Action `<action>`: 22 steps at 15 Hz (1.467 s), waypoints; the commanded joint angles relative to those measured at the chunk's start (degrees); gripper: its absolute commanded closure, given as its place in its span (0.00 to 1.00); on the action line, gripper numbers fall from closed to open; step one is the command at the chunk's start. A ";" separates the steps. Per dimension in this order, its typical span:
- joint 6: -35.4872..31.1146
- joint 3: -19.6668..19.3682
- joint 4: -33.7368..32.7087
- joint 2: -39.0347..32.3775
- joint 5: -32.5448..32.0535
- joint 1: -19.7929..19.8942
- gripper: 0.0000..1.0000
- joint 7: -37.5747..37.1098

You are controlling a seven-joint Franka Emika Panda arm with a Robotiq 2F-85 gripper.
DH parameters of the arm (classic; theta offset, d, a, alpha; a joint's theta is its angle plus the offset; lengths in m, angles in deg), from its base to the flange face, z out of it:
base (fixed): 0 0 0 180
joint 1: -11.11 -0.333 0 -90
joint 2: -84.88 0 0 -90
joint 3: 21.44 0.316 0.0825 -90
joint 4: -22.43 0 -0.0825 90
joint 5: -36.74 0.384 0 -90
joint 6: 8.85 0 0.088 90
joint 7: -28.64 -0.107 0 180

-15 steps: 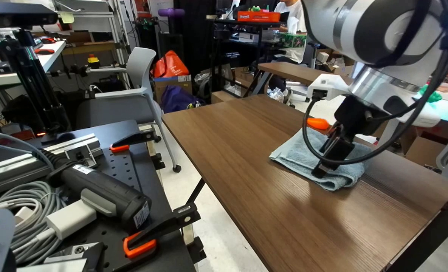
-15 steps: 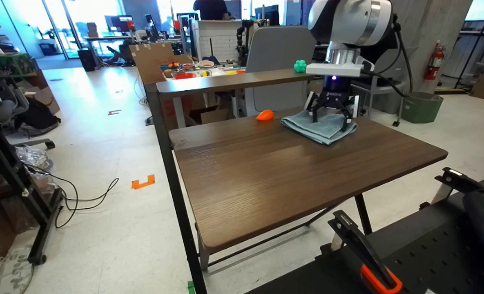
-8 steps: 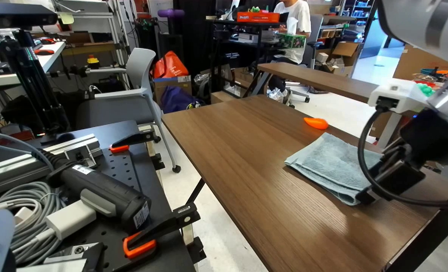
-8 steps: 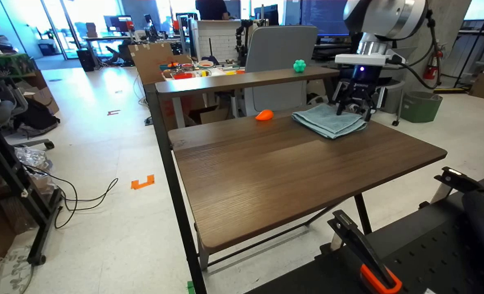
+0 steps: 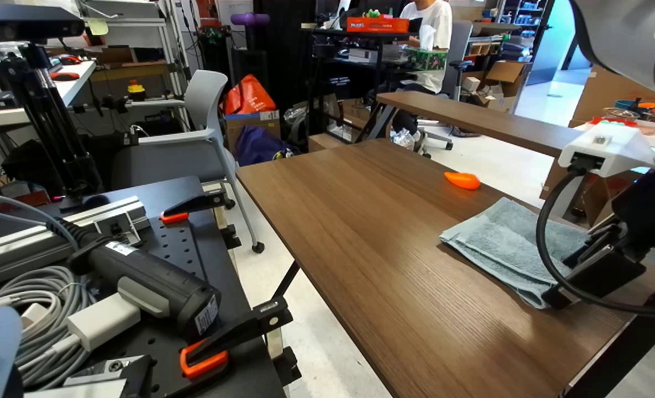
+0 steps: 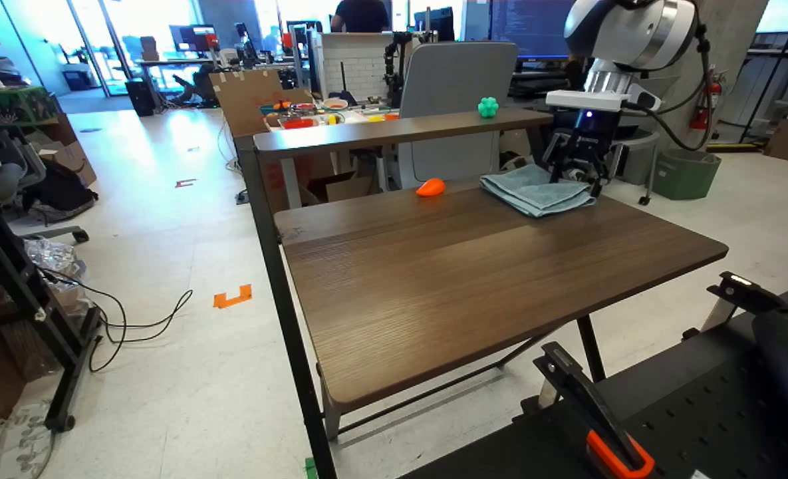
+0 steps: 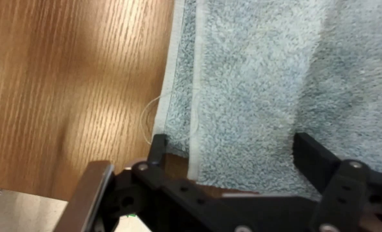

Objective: Use the towel to wipe the table.

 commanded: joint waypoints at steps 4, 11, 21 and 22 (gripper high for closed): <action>1.78 0.77 1.96 7.34 0.10 -1.29 0.00 0.87; -0.30 0.56 -1.05 4.80 -0.98 -5.52 0.00 -1.56; -18.37 -4.27 3.67 -0.21 -5.83 -10.34 0.00 -3.50; -18.77 -4.55 3.83 -0.20 -5.90 -10.59 0.00 -3.72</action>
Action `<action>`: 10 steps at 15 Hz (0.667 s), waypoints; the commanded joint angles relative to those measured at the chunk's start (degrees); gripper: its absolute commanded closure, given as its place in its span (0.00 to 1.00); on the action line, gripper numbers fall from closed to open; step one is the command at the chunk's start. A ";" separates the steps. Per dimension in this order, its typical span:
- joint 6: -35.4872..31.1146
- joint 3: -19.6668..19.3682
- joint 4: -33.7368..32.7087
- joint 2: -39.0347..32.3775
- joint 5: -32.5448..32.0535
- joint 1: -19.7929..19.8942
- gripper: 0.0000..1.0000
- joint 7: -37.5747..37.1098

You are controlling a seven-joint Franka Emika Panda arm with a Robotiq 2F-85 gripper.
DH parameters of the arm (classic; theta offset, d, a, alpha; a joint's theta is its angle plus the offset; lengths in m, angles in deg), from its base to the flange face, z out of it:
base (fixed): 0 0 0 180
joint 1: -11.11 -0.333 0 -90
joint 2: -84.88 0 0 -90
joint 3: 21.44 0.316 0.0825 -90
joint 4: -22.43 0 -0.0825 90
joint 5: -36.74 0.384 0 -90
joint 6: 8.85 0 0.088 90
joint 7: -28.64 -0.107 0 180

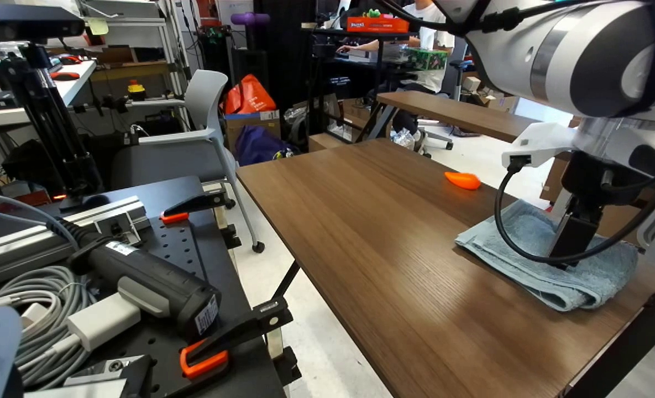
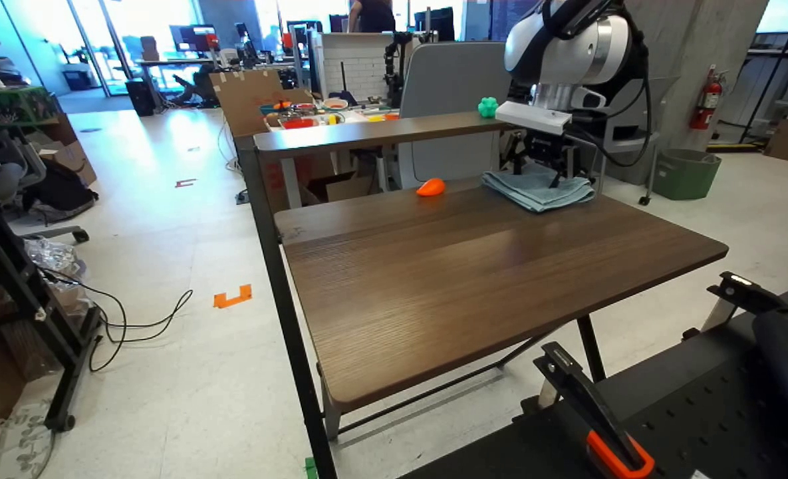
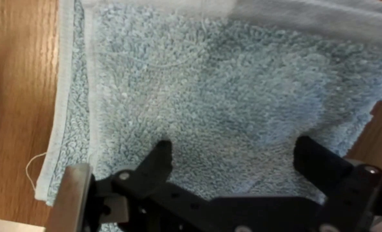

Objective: Use the towel to wipe the table.

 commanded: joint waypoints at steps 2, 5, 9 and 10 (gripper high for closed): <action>1.08 0.01 0.38 0.53 0.12 0.27 0.00 -0.02; 6.00 0.87 2.69 2.70 0.74 1.73 0.00 2.12; 12.03 2.38 8.74 7.12 0.11 2.04 0.00 10.74; 12.03 2.50 11.48 8.79 -0.27 1.48 0.00 13.31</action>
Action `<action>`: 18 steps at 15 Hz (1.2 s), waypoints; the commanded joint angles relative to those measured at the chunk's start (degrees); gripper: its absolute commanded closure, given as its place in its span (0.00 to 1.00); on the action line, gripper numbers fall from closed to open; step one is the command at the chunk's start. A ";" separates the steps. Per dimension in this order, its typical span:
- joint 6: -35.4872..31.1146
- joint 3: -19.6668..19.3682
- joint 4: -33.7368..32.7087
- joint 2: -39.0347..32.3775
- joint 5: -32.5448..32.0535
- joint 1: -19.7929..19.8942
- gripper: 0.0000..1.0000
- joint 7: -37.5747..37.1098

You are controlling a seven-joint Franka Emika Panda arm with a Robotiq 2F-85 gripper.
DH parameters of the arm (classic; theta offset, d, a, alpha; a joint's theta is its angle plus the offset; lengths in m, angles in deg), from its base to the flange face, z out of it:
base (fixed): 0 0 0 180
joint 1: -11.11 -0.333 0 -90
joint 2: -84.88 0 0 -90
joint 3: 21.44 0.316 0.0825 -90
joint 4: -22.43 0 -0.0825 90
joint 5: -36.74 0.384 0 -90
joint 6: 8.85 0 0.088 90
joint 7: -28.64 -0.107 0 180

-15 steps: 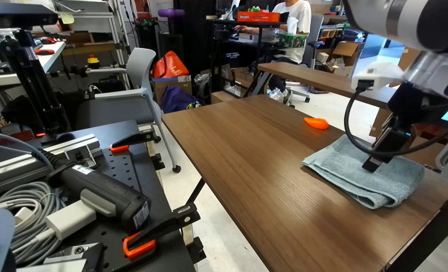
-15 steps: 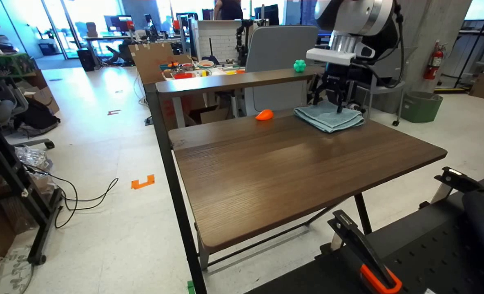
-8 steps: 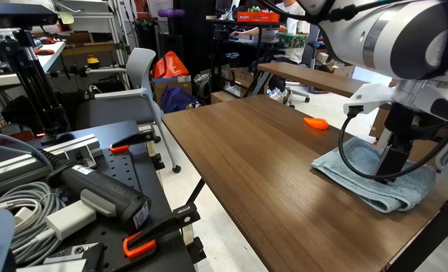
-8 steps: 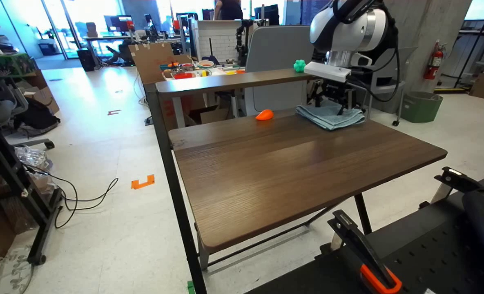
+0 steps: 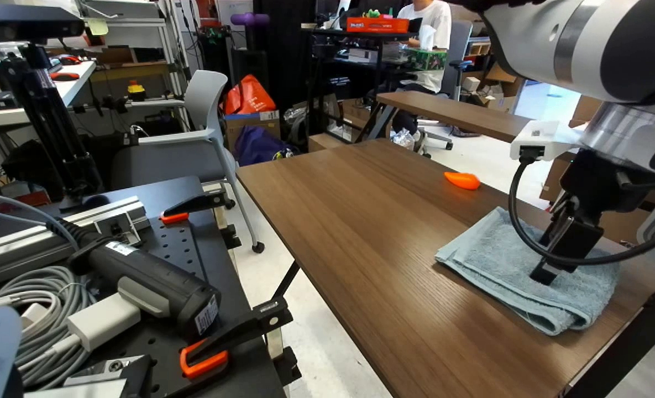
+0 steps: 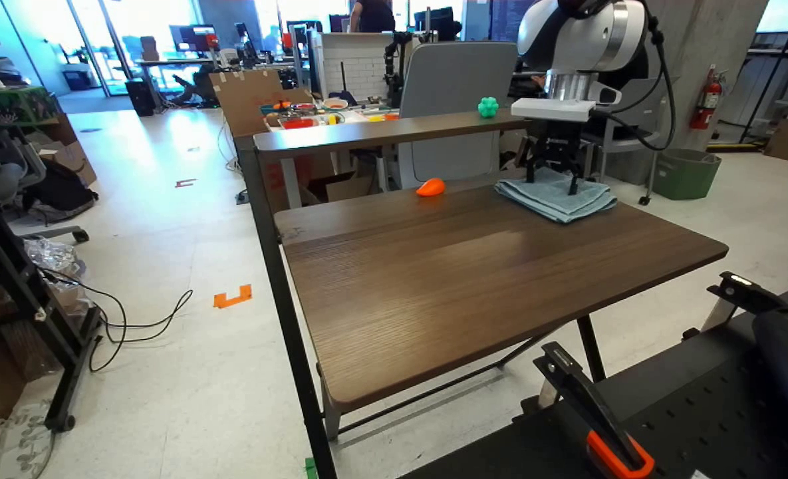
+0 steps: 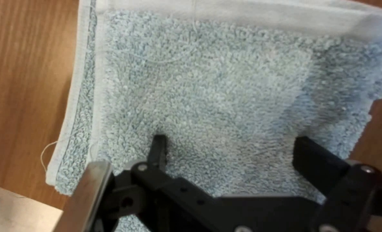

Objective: Use the towel to wipe the table.

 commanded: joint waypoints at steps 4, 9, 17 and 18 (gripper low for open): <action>0.57 2.91 20.17 11.56 -1.20 -2.89 0.00 16.00; 2.58 5.04 24.32 12.44 -0.66 -5.76 0.00 20.75; 2.69 2.03 14.53 7.71 4.70 0.15 0.00 10.25; 3.23 1.70 13.10 7.21 5.61 1.63 0.00 9.10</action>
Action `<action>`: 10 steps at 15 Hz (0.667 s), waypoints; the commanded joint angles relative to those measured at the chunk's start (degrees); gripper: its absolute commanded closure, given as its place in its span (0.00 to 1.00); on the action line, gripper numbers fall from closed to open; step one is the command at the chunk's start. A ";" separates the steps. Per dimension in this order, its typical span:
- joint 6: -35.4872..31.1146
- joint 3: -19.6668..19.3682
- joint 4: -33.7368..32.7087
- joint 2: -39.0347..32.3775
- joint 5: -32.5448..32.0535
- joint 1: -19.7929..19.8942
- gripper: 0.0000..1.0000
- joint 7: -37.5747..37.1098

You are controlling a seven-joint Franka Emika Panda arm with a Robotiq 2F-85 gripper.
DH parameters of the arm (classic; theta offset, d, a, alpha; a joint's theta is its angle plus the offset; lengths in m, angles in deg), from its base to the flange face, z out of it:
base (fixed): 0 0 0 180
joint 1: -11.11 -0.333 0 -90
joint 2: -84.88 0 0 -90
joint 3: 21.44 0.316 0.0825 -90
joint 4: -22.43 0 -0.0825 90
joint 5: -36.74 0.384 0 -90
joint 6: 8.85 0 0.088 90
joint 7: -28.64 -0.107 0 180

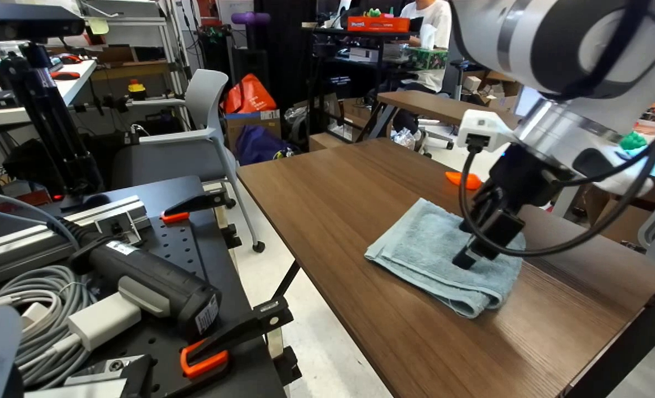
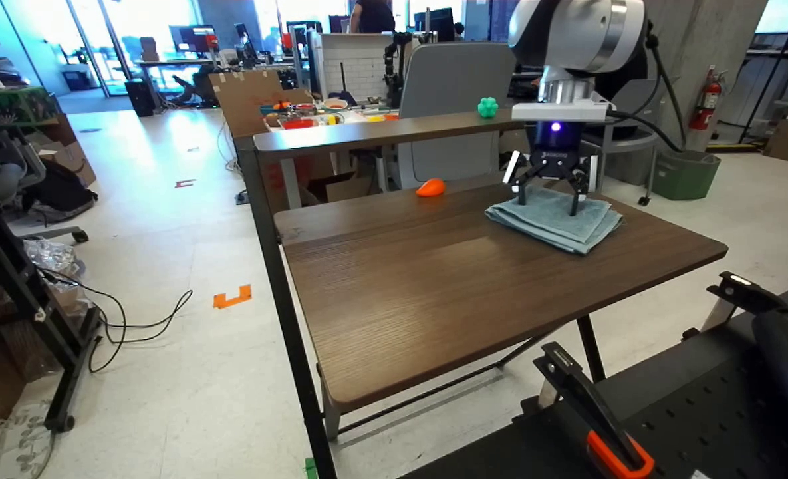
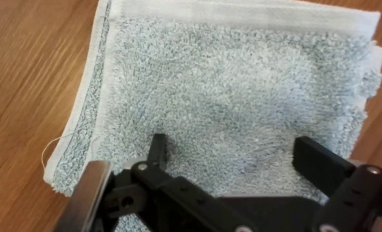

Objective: Use the towel to wipe the table.

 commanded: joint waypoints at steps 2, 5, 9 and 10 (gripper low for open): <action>1.25 -0.74 -7.80 -3.56 4.24 6.47 0.00 -4.83; 1.20 -0.61 -6.51 -3.18 2.46 6.69 0.00 -3.82; -0.31 -0.89 -2.94 -2.75 -0.69 3.00 0.00 -2.46; -0.47 -0.97 -2.44 -2.88 -1.63 1.85 0.00 -2.43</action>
